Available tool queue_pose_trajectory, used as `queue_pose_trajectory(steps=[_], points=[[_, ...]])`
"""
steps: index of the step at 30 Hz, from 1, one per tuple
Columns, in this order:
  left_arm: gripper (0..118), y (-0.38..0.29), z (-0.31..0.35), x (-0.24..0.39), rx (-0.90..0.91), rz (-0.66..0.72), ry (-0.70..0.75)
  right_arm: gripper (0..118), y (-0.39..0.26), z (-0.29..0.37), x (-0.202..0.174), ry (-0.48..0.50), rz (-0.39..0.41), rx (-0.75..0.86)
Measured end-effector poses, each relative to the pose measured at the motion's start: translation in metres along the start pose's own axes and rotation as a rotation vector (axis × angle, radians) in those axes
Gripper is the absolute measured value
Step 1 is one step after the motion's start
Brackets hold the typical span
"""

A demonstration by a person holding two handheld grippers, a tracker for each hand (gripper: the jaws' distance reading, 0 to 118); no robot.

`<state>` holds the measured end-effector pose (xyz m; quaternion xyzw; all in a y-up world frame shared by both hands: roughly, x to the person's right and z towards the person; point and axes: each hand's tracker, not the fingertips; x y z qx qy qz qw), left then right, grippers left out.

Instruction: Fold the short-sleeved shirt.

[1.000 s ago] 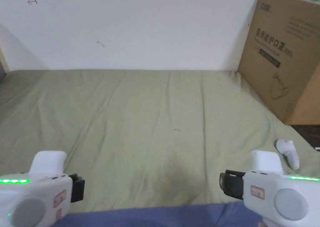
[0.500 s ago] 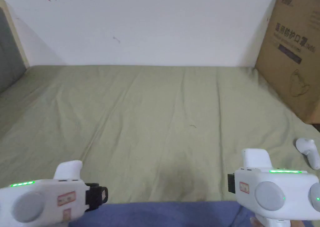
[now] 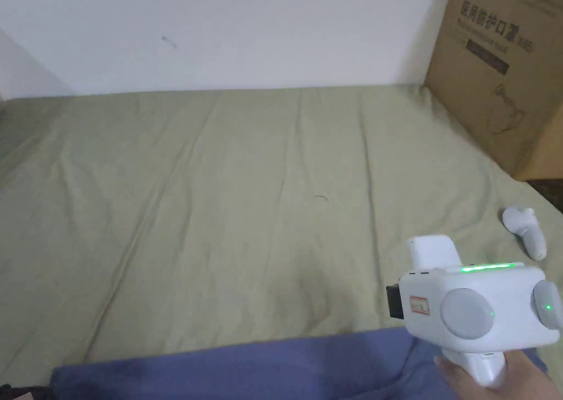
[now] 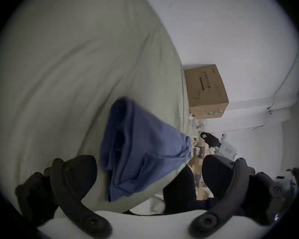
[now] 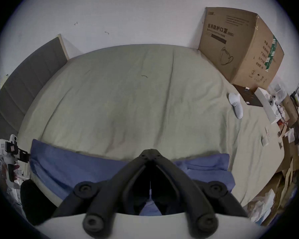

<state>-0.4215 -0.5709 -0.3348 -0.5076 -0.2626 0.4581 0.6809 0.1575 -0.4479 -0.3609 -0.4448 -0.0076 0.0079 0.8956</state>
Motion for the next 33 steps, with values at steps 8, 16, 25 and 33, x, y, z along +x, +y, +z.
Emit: queue_pose_trajectory(steps=[8,16,25,33], points=[[118,0.006,-0.052,-0.024,-0.018,0.081,-0.343,0,-0.008,0.002,0.027,-0.028,-0.024,-0.047],[5,0.008,-0.064,0.000,0.053,-0.049,0.064,0,-0.013,-0.001,0.027,-0.002,-0.044,-0.073],[5,-0.037,-0.039,0.119,0.241,-0.488,0.933,0,0.000,0.003,0.008,0.061,0.006,-0.033],[6,-0.053,-0.118,0.178,0.078,-0.392,0.470,0,0.000,0.008,0.005,0.109,0.015,-0.019]])
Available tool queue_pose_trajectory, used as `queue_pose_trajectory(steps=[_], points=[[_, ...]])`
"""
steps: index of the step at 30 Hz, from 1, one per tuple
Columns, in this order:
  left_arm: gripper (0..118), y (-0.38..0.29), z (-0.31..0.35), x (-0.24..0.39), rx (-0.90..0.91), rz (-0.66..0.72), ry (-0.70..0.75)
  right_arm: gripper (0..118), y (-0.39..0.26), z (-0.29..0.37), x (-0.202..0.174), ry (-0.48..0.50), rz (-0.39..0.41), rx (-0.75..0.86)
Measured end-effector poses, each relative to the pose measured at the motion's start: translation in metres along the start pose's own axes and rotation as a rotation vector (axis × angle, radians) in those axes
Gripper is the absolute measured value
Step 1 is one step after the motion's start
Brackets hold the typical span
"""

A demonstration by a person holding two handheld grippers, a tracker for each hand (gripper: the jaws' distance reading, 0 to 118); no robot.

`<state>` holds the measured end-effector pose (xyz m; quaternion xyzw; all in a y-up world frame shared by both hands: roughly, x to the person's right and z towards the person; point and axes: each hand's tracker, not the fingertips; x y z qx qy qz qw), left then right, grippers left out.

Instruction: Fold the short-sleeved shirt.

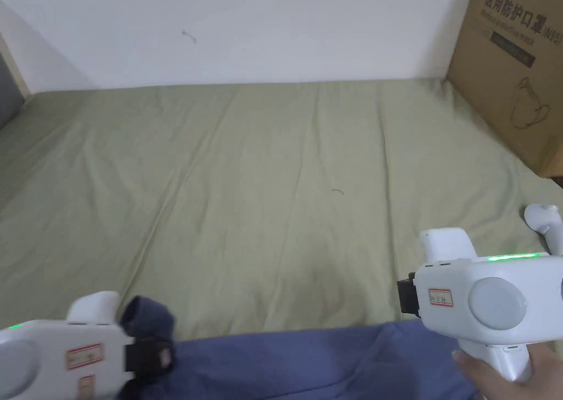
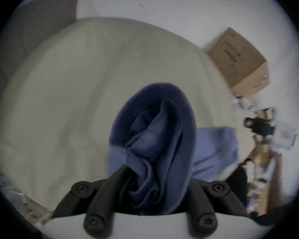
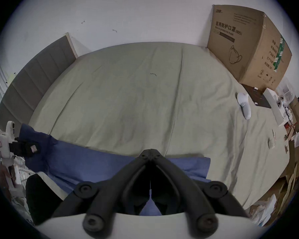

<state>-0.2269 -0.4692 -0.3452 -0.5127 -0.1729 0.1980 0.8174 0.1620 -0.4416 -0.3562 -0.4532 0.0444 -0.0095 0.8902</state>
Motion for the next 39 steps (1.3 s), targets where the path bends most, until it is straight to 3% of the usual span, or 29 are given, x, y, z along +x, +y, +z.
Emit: queue_pose_trajectory(steps=[3,4,6,7,12,13,14,15,16,17,18,24,30,32,37,38,39], points=[[11,0.003,-0.053,0.037,-0.095,0.012,-0.090,0,-0.004,0.002,0.006,0.006,-0.007,-0.002],[33,0.004,-0.069,0.047,-0.116,-0.006,-0.110,0,-0.006,0.004,0.008,0.002,-0.012,-0.007],[103,0.001,-0.099,0.061,-0.195,-0.033,-0.159,0,-0.009,0.005,0.013,-0.007,-0.021,-0.011],[118,-0.005,-0.109,0.072,-0.214,-0.025,-0.172,0,-0.010,0.006,0.015,-0.012,-0.025,-0.012],[112,-0.002,-0.093,0.071,-0.162,-0.056,-0.168,0,-0.011,0.010,0.022,-0.021,-0.026,-0.002],[105,0.000,-0.082,0.065,-0.143,-0.072,-0.168,0,-0.010,0.010,0.023,-0.019,-0.034,0.002],[89,0.001,-0.070,0.059,-0.099,-0.099,-0.165,0,-0.010,0.009,0.024,-0.016,-0.041,0.005],[61,0.002,-0.053,0.061,-0.048,-0.130,-0.136,0,-0.009,0.009,0.024,-0.011,-0.047,0.008],[13,0.001,-0.047,0.058,-0.014,-0.156,-0.071,0,-0.008,0.009,0.024,-0.009,-0.050,0.011],[1,-0.001,-0.045,0.055,-0.005,-0.174,-0.017,0,-0.008,0.009,0.024,-0.008,-0.051,0.013],[0,-0.004,-0.044,0.050,0.004,-0.183,0.003,0,-0.007,0.008,0.023,-0.007,-0.050,0.015],[0,-0.022,-0.096,0.052,-0.189,-0.068,-0.210,0,-0.008,0.006,0.023,0.004,-0.052,0.011],[0,-0.050,-0.162,0.061,-0.334,-0.063,-0.200,0,-0.013,0.006,0.023,-0.006,-0.050,-0.007],[0,-0.043,-0.144,0.063,-0.307,-0.022,-0.237,0,-0.013,0.008,0.022,-0.007,-0.048,-0.007],[1,-0.018,-0.052,0.016,-0.110,0.085,-0.498,0,-0.008,0.011,0.022,-0.002,-0.041,0.006],[4,-0.013,-0.037,-0.002,-0.068,0.104,-0.524,0,-0.007,0.011,0.021,-0.001,-0.041,0.007],[17,-0.007,-0.019,-0.024,-0.022,0.130,-0.554,0,-0.006,0.010,0.021,0.000,-0.041,0.008]])
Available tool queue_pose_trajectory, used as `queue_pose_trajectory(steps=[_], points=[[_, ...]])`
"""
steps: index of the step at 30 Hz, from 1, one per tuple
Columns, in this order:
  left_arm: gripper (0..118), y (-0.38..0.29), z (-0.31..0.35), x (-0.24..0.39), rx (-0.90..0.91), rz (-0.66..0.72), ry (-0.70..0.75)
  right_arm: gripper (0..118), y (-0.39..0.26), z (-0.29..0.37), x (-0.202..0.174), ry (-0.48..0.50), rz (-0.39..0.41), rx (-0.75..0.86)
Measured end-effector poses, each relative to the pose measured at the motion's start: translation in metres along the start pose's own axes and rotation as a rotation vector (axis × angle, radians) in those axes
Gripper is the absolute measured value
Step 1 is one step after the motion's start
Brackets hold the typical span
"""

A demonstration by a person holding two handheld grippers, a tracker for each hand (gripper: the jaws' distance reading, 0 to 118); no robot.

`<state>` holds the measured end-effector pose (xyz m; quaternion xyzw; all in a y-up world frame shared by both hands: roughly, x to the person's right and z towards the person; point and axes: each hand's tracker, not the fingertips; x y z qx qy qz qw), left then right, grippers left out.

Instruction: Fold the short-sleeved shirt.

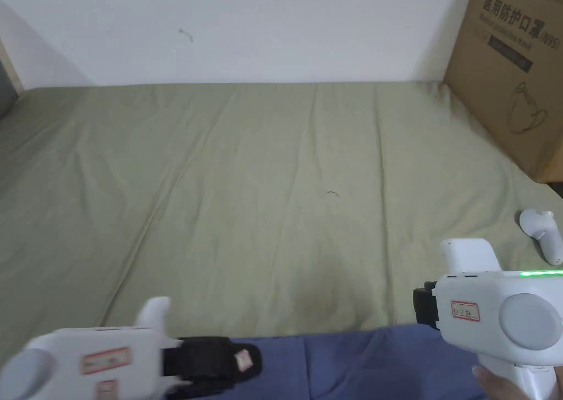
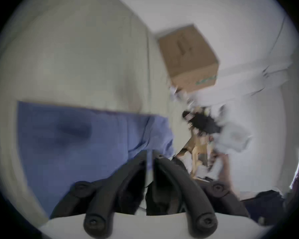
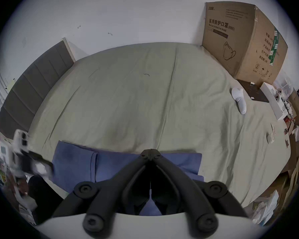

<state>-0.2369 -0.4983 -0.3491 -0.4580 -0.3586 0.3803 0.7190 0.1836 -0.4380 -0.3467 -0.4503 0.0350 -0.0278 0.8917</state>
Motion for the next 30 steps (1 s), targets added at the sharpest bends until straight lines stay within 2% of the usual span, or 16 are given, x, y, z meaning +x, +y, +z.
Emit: queue_pose_trajectory(steps=[2,3,4,6,8,12,14,16,17,18,19,20,22,23,29,30], points=[[94,0.008,0.035,-0.023,0.031,0.028,0.007,0,0.001,-0.001,-0.002,0.003,0.002,0.000],[118,0.010,0.047,-0.036,0.038,0.053,0.067,0,0.001,-0.002,-0.004,0.004,0.006,-0.002],[117,0.008,0.067,-0.043,0.084,0.042,0.111,0,0.000,-0.003,-0.006,0.006,0.011,-0.007],[118,0.005,0.082,-0.067,0.120,0.129,0.087,0,-0.001,-0.005,-0.008,0.005,0.019,-0.015],[118,0.007,0.070,-0.080,0.137,0.222,0.046,0,-0.002,-0.007,-0.011,0.004,0.026,-0.031],[118,-0.011,0.021,-0.132,-0.021,0.364,-0.107,0,-0.003,-0.011,-0.015,-0.001,0.032,-0.053],[118,-0.017,0.002,-0.127,-0.006,0.315,-0.296,0,-0.002,-0.011,-0.016,0.003,0.044,-0.062],[118,-0.018,-0.016,-0.136,-0.037,0.355,-0.357,0,-0.001,-0.011,-0.016,0.014,0.041,-0.072],[113,-0.018,-0.020,-0.136,-0.047,0.359,-0.351,0,0.000,-0.010,-0.017,0.014,0.041,-0.072],[97,-0.016,-0.020,-0.135,-0.043,0.327,-0.315,0,0.001,-0.009,-0.017,0.011,0.042,-0.071],[44,-0.011,-0.019,-0.140,-0.042,0.283,-0.268,0,0.002,-0.009,-0.017,0.007,0.046,-0.070],[8,-0.007,-0.018,-0.149,-0.038,0.267,-0.188,0,0.003,-0.008,-0.017,0.005,0.048,-0.069],[8,-0.009,-0.022,-0.164,-0.091,0.236,0.148,0,0.006,-0.010,-0.014,0.001,0.059,-0.068],[8,-0.007,-0.015,-0.154,-0.057,0.251,-0.026,0,0.007,-0.012,-0.013,-0.005,0.064,-0.069],[9,-0.014,-0.008,-0.044,-0.039,-0.121,0.382,0,0.015,-0.010,-0.006,-0.004,0.054,-0.058],[9,-0.017,-0.003,-0.022,-0.007,-0.226,0.522,0,0.016,-0.010,-0.006,-0.005,0.057,-0.052]])
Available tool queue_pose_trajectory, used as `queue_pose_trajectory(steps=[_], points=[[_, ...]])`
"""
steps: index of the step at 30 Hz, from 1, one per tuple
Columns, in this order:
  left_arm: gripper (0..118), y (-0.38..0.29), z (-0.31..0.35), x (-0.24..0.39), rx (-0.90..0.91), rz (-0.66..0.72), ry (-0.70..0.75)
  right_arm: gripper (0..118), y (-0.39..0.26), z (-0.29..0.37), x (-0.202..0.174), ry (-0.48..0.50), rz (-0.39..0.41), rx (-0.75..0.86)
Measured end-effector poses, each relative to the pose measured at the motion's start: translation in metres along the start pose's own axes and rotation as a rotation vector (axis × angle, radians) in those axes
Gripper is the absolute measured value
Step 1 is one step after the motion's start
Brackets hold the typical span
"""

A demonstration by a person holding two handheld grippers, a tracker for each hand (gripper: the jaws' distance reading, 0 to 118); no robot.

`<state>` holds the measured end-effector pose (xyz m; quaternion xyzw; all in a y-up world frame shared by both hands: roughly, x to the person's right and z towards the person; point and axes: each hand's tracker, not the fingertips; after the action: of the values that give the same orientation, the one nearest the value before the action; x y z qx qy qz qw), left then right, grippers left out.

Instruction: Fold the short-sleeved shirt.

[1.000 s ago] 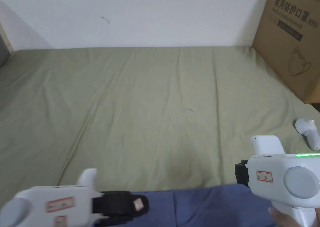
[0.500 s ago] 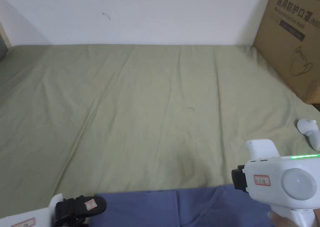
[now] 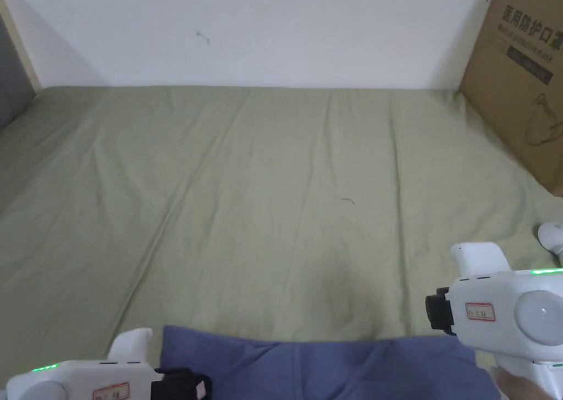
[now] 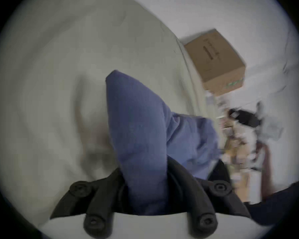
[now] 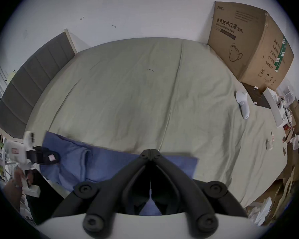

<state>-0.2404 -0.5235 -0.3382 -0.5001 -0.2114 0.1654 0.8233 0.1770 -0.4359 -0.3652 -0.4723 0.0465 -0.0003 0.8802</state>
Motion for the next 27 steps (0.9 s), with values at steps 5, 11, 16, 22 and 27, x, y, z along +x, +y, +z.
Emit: queue_pose_trajectory(steps=[5,11,16,22,27], points=[[9,0.004,0.043,0.030,0.048,-0.242,0.559,0,0.001,0.002,-0.002,0.034,-0.006,0.022],[9,0.017,0.055,0.048,0.069,0.030,0.161,0,-0.007,0.007,-0.003,0.076,-0.018,0.032],[10,0.029,-0.002,0.102,-0.020,0.044,-0.121,0,-0.015,0.010,0.006,0.090,-0.030,0.036],[79,0.026,-0.105,0.154,-0.174,-0.016,-0.202,0,-0.024,0.011,0.019,0.084,-0.053,0.029],[115,0.019,-0.114,0.164,-0.185,0.022,-0.240,0,-0.029,0.014,0.027,0.083,-0.075,0.031]])
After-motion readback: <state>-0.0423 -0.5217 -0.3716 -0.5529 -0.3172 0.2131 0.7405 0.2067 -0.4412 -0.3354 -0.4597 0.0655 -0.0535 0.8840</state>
